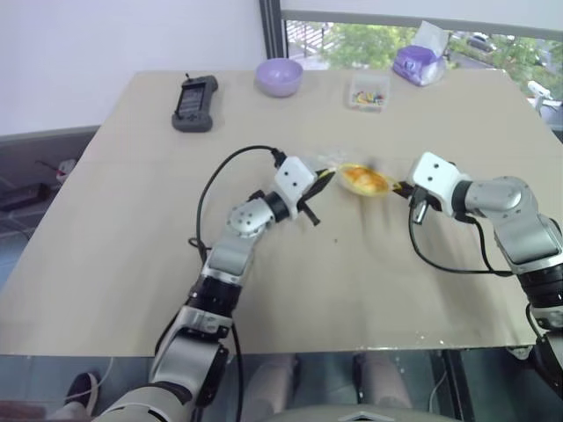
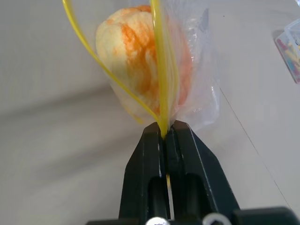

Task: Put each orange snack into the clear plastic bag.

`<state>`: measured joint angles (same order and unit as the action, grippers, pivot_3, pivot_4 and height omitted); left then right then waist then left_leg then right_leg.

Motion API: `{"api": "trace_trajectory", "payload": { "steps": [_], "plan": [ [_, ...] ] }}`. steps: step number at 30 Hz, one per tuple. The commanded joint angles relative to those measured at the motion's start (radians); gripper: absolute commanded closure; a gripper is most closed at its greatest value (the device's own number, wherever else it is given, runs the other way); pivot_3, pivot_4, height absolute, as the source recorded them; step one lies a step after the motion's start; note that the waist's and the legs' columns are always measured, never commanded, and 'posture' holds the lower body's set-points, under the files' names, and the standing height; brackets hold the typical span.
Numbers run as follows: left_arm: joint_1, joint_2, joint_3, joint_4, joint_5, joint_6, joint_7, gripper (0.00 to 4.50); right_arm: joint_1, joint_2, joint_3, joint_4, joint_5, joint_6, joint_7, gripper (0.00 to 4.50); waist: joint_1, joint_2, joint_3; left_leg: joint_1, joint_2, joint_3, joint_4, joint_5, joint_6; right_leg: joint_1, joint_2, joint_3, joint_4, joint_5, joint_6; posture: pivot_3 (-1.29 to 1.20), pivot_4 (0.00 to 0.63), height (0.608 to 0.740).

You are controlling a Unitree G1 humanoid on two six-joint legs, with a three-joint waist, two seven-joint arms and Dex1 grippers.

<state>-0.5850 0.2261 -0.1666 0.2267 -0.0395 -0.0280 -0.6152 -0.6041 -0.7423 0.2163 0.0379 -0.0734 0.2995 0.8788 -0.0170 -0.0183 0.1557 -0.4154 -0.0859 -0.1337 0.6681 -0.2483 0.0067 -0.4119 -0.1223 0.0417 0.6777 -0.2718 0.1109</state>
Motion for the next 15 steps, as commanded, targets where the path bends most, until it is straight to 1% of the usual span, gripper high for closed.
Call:
{"api": "trace_trajectory", "payload": {
  "steps": [1,4,8,11,13,15],
  "plan": [
    [-0.009,0.0,0.001,-0.034,0.004,-0.025,0.006,4.5,-0.018,-0.028,-0.045,-0.024,-0.015,-0.006,-0.015,4.44,0.0,0.0,0.0,0.0,0.0,0.0,0.0,0.0,0.0,0.0,0.0,0.0,0.0,0.0,0.0,0.0,0.15,0.74],
    [-0.045,0.015,0.02,-0.021,0.009,-0.041,0.014,4.5,-0.072,-0.054,-0.075,-0.011,-0.022,-0.018,-0.029,4.44,-0.001,0.0,0.0,0.0,0.0,0.0,0.0,0.0,0.0,0.0,0.0,0.0,0.0,0.0,0.0,0.0,0.15,0.74],
    [-0.165,0.056,0.09,0.043,0.0,-0.051,0.053,4.5,-0.168,-0.109,-0.116,0.021,-0.044,-0.019,-0.051,4.44,0.0,0.0,0.001,0.0,-0.001,0.0,0.0,0.0,0.0,-0.001,0.0,0.0,0.0,0.0,0.0,0.0,0.15,0.74],
    [-0.234,0.071,0.115,0.088,-0.009,-0.065,0.072,4.5,-0.225,-0.113,-0.132,0.05,-0.051,-0.024,-0.089,4.44,-0.001,0.0,0.001,-0.001,-0.001,0.0,-0.001,0.0,0.0,-0.001,0.0,0.0,-0.001,0.0,0.0,0.0,0.15,0.74],
    [-0.259,0.068,0.121,0.103,-0.02,-0.064,0.076,4.5,-0.243,-0.109,-0.137,0.057,-0.048,-0.018,-0.102,4.44,0.0,0.0,0.001,-0.001,0.0,0.0,-0.001,0.0,0.0,-0.001,0.0,0.0,-0.001,0.0,0.0,0.0,0.15,0.74],
    [-0.253,0.062,0.102,0.106,-0.017,-0.069,0.065,4.5,-0.233,-0.113,-0.129,0.045,-0.036,-0.013,-0.085,4.44,0.0,0.0,0.001,-0.001,0.0,0.0,-0.001,0.0,0.0,-0.001,0.0,0.0,-0.002,0.0,0.0,0.0,0.15,0.74]
  ]
}}
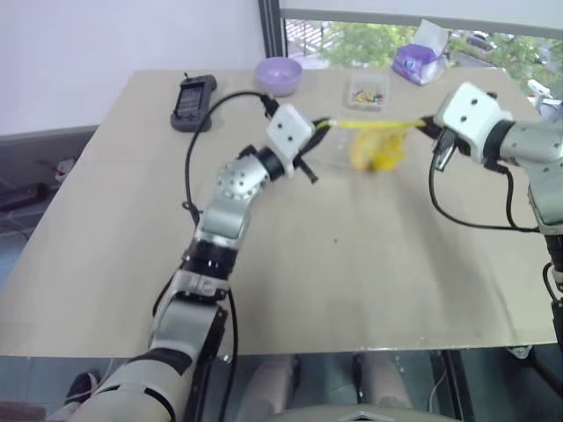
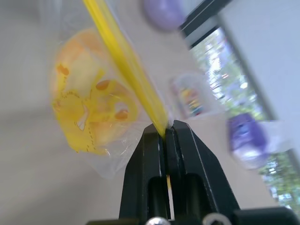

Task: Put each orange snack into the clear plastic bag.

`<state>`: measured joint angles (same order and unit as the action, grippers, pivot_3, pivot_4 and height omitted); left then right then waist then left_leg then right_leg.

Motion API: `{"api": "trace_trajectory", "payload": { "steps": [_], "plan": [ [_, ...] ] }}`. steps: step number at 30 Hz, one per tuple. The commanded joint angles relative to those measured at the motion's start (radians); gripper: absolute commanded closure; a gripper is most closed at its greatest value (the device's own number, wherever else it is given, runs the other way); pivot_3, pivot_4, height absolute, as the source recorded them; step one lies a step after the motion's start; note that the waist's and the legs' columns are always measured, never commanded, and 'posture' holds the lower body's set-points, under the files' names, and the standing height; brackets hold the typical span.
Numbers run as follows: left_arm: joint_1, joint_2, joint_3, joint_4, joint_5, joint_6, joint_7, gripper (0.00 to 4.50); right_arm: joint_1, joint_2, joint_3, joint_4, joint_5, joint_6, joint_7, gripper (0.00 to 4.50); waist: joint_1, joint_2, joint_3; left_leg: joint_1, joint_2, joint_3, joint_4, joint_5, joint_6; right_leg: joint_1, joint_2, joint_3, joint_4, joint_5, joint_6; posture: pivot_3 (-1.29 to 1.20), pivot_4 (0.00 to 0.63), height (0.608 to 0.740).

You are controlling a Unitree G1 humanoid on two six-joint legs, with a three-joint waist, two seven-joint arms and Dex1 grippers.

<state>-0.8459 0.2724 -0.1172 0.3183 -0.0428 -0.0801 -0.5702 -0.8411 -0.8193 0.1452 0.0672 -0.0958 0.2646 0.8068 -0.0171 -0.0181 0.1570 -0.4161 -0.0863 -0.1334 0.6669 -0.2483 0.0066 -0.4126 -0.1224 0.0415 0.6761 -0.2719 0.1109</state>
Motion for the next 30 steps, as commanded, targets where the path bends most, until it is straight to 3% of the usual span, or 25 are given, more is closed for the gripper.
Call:
{"api": "trace_trajectory", "payload": {
  "steps": [1,7,12,15,18,30],
  "plan": [
    [0.032,0.011,0.035,0.004,-0.013,-0.013,0.008,4.5,0.021,-0.034,-0.053,0.002,-0.009,0.03,-0.007,4.44,0.0,0.0,0.0,0.0,0.0,0.0,0.0,0.0,0.0,0.0,0.0,0.0,0.0,0.0,0.0,0.0,0.15,0.74],
    [0.205,-0.028,-0.025,-0.094,-0.023,0.057,-0.022,4.5,0.194,-0.023,-0.021,-0.138,0.025,0.104,0.044,4.44,0.0,0.0,0.0,0.0,0.0,0.0,0.0,0.0,0.0,0.0,0.0,0.0,0.001,0.0,0.0,0.0,0.15,0.74],
    [0.303,-0.073,-0.036,-0.19,-0.046,0.143,0.003,4.5,0.321,-0.095,0.015,-0.257,0.019,0.2,0.144,2.21,0.002,0.001,0.0,0.0,0.0,0.0,0.001,0.0,0.0,-0.001,0.0,0.001,0.002,0.0,0.0,0.0,0.15,0.74],
    [0.33,-0.085,-0.048,-0.238,-0.051,0.174,0.004,4.5,0.333,-0.124,-0.002,-0.347,0.079,0.262,0.206,2.21,0.0,0.001,0.0,0.0,0.0,0.0,0.002,0.0,0.0,0.0,0.0,0.0,0.002,0.0,0.0,0.0,0.15,0.74],
    [0.344,-0.088,-0.066,-0.268,-0.043,0.18,-0.002,4.5,0.271,-0.079,0.001,-0.407,0.122,0.279,0.207,2.21,-0.006,0.001,0.0,0.001,0.001,0.0,0.001,0.0,0.0,0.001,0.001,0.001,0.002,0.0,0.0,0.0,0.15,0.74],
    [0.326,0.002,-0.119,-0.295,0.024,0.091,-0.084,4.5,0.115,0.068,0.131,-0.398,0.049,0.159,0.177,2.21,0.004,0.001,0.0,0.001,0.001,-0.001,0.001,0.0,0.0,0.001,0.0,0.0,0.001,0.0,0.0,0.0,0.15,0.74]
  ]
}}
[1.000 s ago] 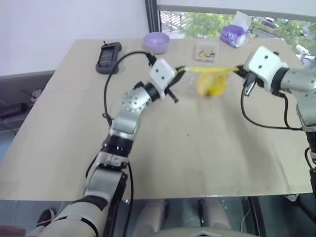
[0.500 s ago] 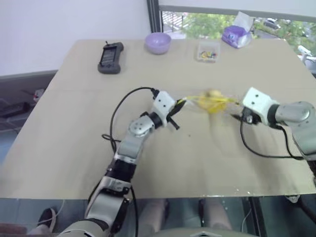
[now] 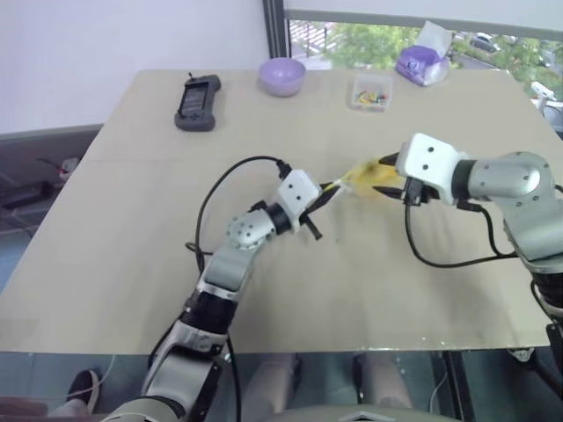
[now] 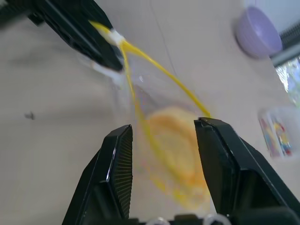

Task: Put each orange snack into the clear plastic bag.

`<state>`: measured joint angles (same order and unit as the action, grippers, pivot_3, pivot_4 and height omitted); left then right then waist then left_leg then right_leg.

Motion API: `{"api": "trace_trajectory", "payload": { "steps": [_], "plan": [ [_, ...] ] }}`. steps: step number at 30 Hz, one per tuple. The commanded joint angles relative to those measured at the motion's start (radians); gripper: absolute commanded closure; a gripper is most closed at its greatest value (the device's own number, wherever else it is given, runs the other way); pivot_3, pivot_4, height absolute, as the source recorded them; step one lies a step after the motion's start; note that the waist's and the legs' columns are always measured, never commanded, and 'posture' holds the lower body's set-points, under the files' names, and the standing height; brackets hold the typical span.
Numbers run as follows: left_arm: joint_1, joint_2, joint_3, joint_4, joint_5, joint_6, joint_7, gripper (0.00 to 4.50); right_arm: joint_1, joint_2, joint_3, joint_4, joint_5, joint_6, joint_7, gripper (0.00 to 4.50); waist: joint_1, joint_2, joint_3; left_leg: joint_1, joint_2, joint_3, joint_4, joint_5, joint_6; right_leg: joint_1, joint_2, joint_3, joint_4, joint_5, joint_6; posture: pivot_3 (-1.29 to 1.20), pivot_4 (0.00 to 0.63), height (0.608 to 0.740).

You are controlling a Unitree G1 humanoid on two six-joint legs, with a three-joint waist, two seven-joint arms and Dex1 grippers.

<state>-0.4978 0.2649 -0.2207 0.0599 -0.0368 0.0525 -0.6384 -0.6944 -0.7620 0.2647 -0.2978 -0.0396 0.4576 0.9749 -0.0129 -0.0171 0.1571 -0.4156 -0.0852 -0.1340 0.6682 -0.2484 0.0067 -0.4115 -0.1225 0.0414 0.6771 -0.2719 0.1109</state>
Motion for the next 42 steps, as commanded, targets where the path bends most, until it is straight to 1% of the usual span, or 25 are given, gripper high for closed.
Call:
{"api": "trace_trajectory", "payload": {
  "steps": [1,5,9,14,17,21,26,27,28,29,31,32,42],
  "plan": [
    [-0.025,0.013,-0.019,-0.034,0.024,-0.052,-0.018,4.5,-0.033,0.018,0.02,-0.04,-0.004,-0.039,0.016,2.21,0.0,0.0,0.0,0.0,0.0,0.0,0.0,0.0,0.0,0.0,0.0,0.0,0.0,0.0,0.0,0.0,0.15,0.74],
    [-0.031,0.014,-0.024,-0.033,0.029,-0.071,-0.027,4.5,-0.046,0.057,0.039,-0.05,-0.001,-0.043,0.013,2.21,-0.002,0.0,0.0,0.0,0.0,0.0,0.0,0.0,0.0,0.0,0.0,0.0,0.0,0.0,0.0,0.0,0.15,0.74],
    [-0.036,0.026,-0.039,-0.027,0.054,-0.104,-0.041,4.5,-0.07,0.079,0.059,-0.025,-0.041,-0.094,0.0,2.21,-0.003,0.0,0.0,0.0,0.0,0.0,0.0,0.0,0.0,0.0,0.0,0.0,0.0,0.0,0.0,0.0,0.15,0.74],
    [-0.047,0.053,-0.049,-0.005,0.097,-0.167,-0.052,4.5,-0.092,0.115,0.061,-0.018,-0.03,-0.153,0.014,2.21,-0.003,0.0,0.0,0.0,0.0,0.0,0.0,0.0,0.0,0.0,0.001,0.0,0.0,0.0,0.0,0.0,0.15,0.74],
    [-0.054,0.069,-0.052,0.013,0.114,-0.201,-0.051,4.5,-0.1,0.114,0.064,-0.013,-0.039,-0.171,0.022,2.21,-0.003,0.0,0.0,0.0,0.0,0.0,0.0,0.0,0.0,0.0,0.0,0.0,0.0,0.0,0.0,0.0,0.15,0.74],
    [-0.056,0.069,-0.046,0.023,0.113,-0.216,-0.046,4.5,-0.087,0.084,0.082,0.037,-0.091,-0.228,0.029,2.21,-0.003,0.0,0.0,0.0,-0.001,0.0,0.0,0.0,0.0,0.0,0.0,0.0,0.0,0.0,0.0,0.0,0.15,0.74],
    [-0.062,0.069,-0.041,0.034,0.118,-0.227,-0.036,4.5,-0.075,0.073,0.084,0.041,-0.1,-0.236,0.047,2.21,-0.005,0.0,0.0,0.0,-0.001,0.0,0.0,0.0,0.0,-0.001,0.001,0.0,0.0,0.0,0.0,0.0,0.15,0.74],
    [-0.063,0.069,-0.041,0.035,0.118,-0.228,-0.036,4.5,-0.072,0.072,0.084,0.041,-0.102,-0.237,0.051,2.72,-0.005,0.0,0.0,0.0,-0.001,0.0,0.0,0.0,0.0,0.0,0.001,0.0,0.0,0.0,0.0,0.0,0.15,0.74],
    [-0.063,0.069,-0.042,0.036,0.118,-0.229,-0.035,4.5,-0.068,0.07,0.084,0.04,-0.103,-0.238,0.055,3.0,-0.005,0.0,0.0,0.0,-0.001,0.0,0.0,0.0,0.0,0.0,0.001,0.0,0.0,0.0,0.0,0.0,0.15,0.74],
    [-0.064,0.069,-0.042,0.037,0.118,-0.23,-0.034,4.5,-0.066,0.07,0.083,0.038,-0.103,-0.238,0.057,3.38,-0.004,0.0,0.0,0.0,-0.001,0.0,0.0,0.0,0.0,0.0,0.001,0.0,0.0,0.0,0.0,0.0,0.15,0.74],
    [-0.063,0.069,-0.043,0.038,0.116,-0.231,-0.033,4.5,-0.064,0.079,0.078,0.033,-0.1,-0.233,0.055,4.36,-0.004,0.0,0.0,0.0,-0.001,0.0,0.0,0.0,0.0,0.0,0.001,0.0,0.0,0.0,0.0,0.0,0.15,0.74],
    [-0.064,0.069,-0.044,0.039,0.115,-0.231,-0.033,4.5,-0.064,0.082,0.076,0.032,-0.1,-0.23,0.055,4.44,-0.004,0.0,0.0,0.0,-0.001,0.0,0.0,0.0,0.0,0.0,0.001,0.0,0.0,0.0,0.0,0.0,0.15,0.74],
    [-0.064,0.072,-0.047,0.048,0.12,-0.244,-0.033,4.5,-0.053,0.074,0.075,0.036,-0.116,-0.228,0.056,4.44,-0.004,0.0,0.0,0.0,-0.001,0.0,0.0,0.0,0.0,0.0,0.001,0.0,0.0,0.0,0.0,0.0,0.15,0.74]
  ]
}}
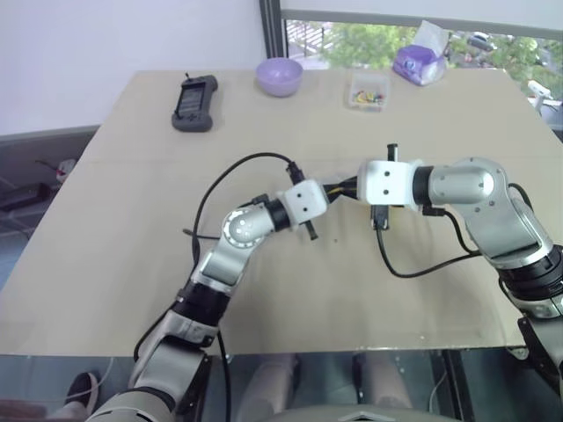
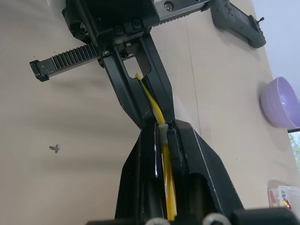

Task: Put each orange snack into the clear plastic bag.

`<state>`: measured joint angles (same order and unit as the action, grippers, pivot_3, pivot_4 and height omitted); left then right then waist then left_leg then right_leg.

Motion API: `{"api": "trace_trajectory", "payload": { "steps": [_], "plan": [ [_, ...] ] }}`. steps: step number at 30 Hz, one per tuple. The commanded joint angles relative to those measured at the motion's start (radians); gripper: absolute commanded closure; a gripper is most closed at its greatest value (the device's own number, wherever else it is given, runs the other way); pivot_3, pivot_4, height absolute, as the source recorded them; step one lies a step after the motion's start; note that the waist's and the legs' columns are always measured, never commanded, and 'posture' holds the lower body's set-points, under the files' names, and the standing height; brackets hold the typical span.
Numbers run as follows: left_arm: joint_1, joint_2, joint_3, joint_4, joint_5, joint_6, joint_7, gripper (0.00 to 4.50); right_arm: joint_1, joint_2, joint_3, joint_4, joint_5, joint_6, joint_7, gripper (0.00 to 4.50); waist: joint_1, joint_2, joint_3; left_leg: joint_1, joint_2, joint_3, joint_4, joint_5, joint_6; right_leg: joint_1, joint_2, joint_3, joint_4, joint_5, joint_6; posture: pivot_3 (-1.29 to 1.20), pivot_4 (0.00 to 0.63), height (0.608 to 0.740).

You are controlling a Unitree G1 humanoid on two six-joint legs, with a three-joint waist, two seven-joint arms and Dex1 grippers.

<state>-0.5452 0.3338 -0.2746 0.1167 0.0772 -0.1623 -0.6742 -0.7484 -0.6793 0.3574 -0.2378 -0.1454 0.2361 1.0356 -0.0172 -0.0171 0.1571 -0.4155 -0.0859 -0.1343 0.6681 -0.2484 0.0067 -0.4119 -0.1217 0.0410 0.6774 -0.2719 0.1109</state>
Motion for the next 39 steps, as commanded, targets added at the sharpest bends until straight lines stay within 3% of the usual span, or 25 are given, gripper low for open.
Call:
{"api": "trace_trajectory", "payload": {
  "steps": [1,13,26,39],
  "plan": [
    [-0.016,0.004,0.006,-0.008,0.007,-0.03,0.003,4.5,0.002,-0.011,-0.018,-0.021,-0.015,-0.008,-0.005,4.44,0.0,0.0,0.0,0.0,0.0,0.0,0.0,0.0,0.0,0.0,0.0,0.0,0.0,0.0,0.0,0.0,0.15,0.74],
    [-0.01,0.01,0.016,-0.002,0.012,-0.033,0.016,4.5,0.009,-0.022,-0.039,-0.004,-0.027,0.01,-0.022,4.44,0.0,0.0,0.0,0.0,0.0,0.0,0.0,0.0,0.0,0.0,0.0,0.0,0.0,0.0,0.0,0.0,0.15,0.74],
    [-0.02,0.104,0.086,0.087,0.099,-0.063,0.134,4.5,0.072,-0.151,-0.1,0.016,-0.037,0.058,-0.04,4.44,0.001,0.0,0.0,0.0,0.0,0.0,0.0,0.0,0.0,0.0,0.0,0.0,0.0,0.0,0.0,0.0,0.15,0.74],
    [-0.055,0.114,0.095,0.142,0.13,-0.043,0.223,4.5,0.088,-0.267,-0.087,0.066,-0.122,0.164,-0.088,4.44,0.001,0.0,0.0,0.0,0.0,0.0,0.0,0.0,0.0,0.0,0.0,0.0,0.0,0.0,0.0,0.0,0.15,0.74]
  ]
}}
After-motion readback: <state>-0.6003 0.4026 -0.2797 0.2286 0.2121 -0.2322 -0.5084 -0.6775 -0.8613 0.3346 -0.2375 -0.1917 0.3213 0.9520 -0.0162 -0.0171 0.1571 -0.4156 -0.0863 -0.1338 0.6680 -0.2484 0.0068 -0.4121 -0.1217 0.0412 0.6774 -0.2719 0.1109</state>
